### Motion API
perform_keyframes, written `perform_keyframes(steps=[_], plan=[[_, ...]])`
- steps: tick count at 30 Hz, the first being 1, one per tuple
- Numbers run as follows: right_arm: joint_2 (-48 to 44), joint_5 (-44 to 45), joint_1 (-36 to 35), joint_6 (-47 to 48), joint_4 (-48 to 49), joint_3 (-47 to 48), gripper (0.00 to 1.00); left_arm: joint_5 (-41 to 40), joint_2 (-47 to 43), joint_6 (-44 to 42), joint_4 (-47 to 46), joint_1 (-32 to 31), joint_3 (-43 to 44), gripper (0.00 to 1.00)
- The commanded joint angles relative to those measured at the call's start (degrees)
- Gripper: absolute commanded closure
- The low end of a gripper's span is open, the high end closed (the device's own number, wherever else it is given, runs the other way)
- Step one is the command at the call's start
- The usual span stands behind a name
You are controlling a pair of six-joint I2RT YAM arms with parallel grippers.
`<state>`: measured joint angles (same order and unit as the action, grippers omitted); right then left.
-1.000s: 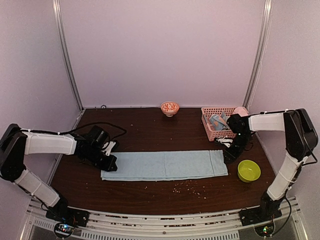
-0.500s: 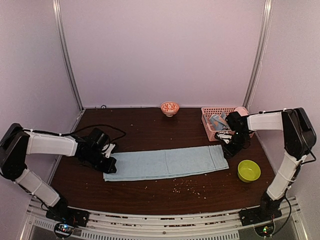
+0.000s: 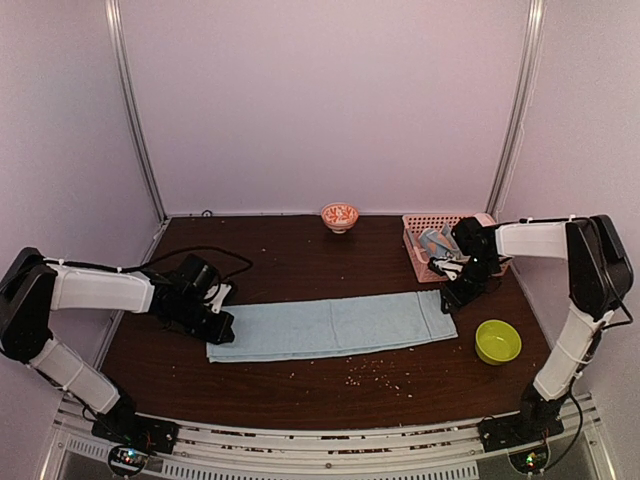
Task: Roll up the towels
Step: Move the towel to the center of the board, then pick up the towel from the center of the board.
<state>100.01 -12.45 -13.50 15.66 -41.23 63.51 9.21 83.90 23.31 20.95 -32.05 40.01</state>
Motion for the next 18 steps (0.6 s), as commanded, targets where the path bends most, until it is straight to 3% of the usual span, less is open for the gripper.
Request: perform_keyframes(steps=[1,7,18], plan=[[2.31,-0.77,0.21,-1.64,0.32,1.42,0.59,-0.61,-0.32,0.16,-1.96,-0.37,1.3,1.0],[4.74,-0.25,0.2,-1.81,2.5,0.27,0.62,-0.77,0.08,0.07,-2.06,-0.49,1.15,1.0],[4.28,-4.42,0.17,-0.06,2.38,-0.49,0.99,-1.35,0.68,-0.28,-2.07,-0.53,1.43,1.0]])
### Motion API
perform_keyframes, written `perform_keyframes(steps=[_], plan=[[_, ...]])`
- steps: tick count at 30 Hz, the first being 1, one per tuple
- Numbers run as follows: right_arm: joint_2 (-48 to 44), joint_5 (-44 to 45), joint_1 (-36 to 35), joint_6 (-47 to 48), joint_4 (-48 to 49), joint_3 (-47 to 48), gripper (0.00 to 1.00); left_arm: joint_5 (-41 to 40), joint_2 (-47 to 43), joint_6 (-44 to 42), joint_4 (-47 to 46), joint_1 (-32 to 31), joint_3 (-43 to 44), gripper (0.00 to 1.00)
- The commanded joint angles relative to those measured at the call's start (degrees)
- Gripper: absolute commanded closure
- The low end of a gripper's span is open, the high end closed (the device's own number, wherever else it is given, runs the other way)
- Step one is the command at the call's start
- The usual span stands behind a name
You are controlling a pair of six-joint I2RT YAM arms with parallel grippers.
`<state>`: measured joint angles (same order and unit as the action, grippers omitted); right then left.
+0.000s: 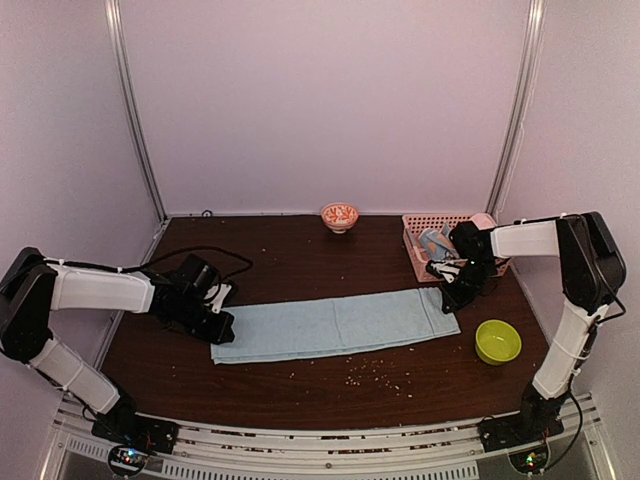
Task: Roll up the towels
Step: Pick up the towel from the center of the board, then fold the towel at the center of the board.
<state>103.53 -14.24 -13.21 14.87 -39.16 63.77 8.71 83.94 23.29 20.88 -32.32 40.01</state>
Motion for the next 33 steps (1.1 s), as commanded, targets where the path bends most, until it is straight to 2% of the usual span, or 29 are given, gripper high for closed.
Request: perform_keyframes(steps=[1,6,18,26,33], plan=[[0.2,-3.38,-0.07,1.06,-0.03,-0.76,1.0,-0.94,0.77,-0.28,-1.99,-0.23,1.47,1.0],[-3.73,-3.95,0.11,1.85,-2.43,-0.58,1.0,-2.41,0.49,-0.73,-0.71,-0.21,1.89,1.0],[-10.46,-7.19,2.85,3.04,-12.05,4.64,1.0,-12.35,-0.04,1.66,5.71,-0.16,3.93,1.0],[-8.61,-20.47,1.37,4.87,-17.19,10.75,1.0,-18.16,0.02,3.63,8.13,-0.08,4.66,1.0],[-4.58,-28.41,-6.18,5.13,-19.56,15.29,1.0,-20.05,-2.42,7.31,9.25,2.45,2.36,1.0]])
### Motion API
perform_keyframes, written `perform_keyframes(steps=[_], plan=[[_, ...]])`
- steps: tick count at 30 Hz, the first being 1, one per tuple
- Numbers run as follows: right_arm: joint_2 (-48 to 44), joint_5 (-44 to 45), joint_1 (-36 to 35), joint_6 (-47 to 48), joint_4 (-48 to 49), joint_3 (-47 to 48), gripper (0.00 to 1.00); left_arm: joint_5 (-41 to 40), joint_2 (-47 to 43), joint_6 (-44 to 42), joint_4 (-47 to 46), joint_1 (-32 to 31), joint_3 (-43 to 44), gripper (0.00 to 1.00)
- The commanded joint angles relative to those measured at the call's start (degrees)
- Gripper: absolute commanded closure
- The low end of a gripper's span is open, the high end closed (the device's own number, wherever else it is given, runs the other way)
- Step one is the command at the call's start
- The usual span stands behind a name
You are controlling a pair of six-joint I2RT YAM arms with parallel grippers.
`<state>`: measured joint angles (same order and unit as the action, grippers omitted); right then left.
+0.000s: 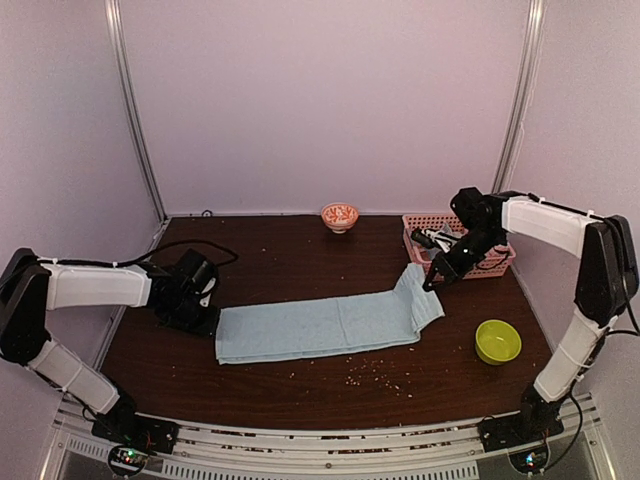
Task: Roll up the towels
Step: Fold the towel at the center of the board.
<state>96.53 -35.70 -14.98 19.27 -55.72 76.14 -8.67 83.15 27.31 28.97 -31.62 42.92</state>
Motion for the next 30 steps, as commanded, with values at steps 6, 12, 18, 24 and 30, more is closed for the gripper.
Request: perform_keyframes(steps=[6,12,18,24,30], plan=[[7.66,-11.92,-9.92,-0.83,-3.07,8.61,1.0,-3.68,-0.02,6.43,2.97,4.3,-1.71,1.0],[14.21,-16.52,-14.41,-2.85,-3.1,16.61,1.0,-1.45,2.44,6.0,2.83,4.37,-1.45,1.0],[21.26,-18.29,-19.63,-7.88,-2.75,22.35,1.0,1.75,3.83,5.07,1.18,4.29,-1.26,1.0],[23.84,-21.22,-23.77,-16.44,7.1,24.21,1.0,1.73,4.37,4.7,1.18,4.31,-1.73,1.0],[28.38,-22.62,-27.25,-27.09,16.51,28.87,1.0,2.93,4.45,4.2,0.1,4.29,-2.46,1.0]])
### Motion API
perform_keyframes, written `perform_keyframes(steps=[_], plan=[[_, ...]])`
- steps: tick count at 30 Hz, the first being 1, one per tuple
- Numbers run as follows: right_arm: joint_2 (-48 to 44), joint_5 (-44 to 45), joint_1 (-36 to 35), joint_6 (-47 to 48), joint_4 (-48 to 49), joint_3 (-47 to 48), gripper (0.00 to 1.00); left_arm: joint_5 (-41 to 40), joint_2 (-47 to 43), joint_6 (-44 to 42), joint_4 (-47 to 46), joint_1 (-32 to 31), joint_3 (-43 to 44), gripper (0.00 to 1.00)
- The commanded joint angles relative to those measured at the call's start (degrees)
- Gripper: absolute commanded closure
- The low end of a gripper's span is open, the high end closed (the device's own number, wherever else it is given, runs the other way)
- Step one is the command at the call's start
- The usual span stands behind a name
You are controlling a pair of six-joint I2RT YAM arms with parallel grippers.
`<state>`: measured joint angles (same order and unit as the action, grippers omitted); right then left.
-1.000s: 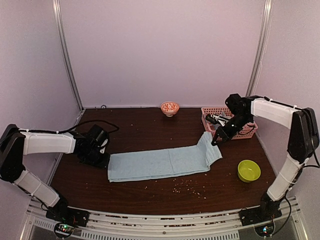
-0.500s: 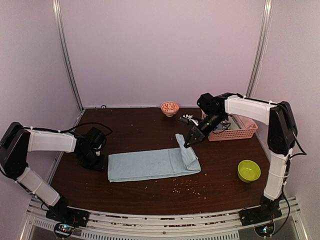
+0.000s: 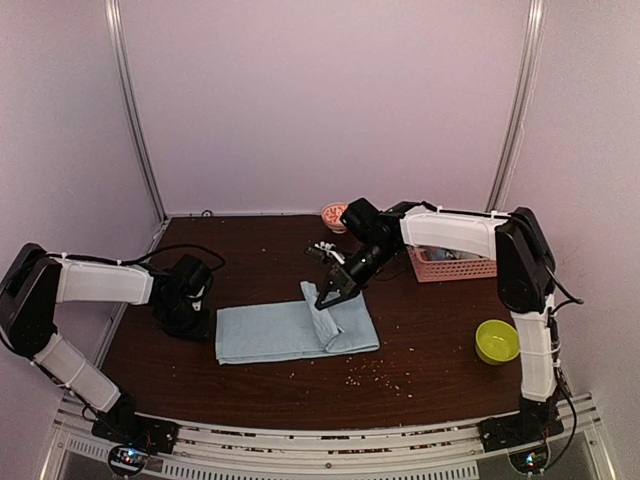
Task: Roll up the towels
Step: Fold the towel at the center of the board.
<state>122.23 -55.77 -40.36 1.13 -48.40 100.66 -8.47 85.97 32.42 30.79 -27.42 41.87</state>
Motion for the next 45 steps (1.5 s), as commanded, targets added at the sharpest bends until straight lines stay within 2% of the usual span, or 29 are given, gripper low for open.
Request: perform_keyframes(steps=[1,7,12,18,30,45], plan=[[3.57,-2.47,-2.52,-11.58,10.74,5.16,1.0,2.95,1.7,-0.89,-1.85,0.13,-1.5,1.0],[8.15,0.28,-5.93,-24.32,22.83,7.19,1.0,4.43,1.46,-0.87,-2.61,0.13,-1.9,1.0],[12.83,1.52,-6.95,-26.03,22.39,12.49,1.0,7.14,-0.14,-0.04,-4.58,0.14,-3.57,1.0],[13.88,-0.29,-8.82,-28.54,25.2,13.31,1.0,9.59,-0.2,0.52,-6.66,0.15,-5.32,1.0],[18.39,-2.66,-12.99,-38.01,33.55,18.02,1.0,7.59,-1.64,3.0,-5.34,0.09,-6.42,1.0],[25.49,-1.22,-14.13,-43.55,39.94,22.3,1.0,8.37,-2.39,3.42,-6.05,0.17,-7.14,1.0]])
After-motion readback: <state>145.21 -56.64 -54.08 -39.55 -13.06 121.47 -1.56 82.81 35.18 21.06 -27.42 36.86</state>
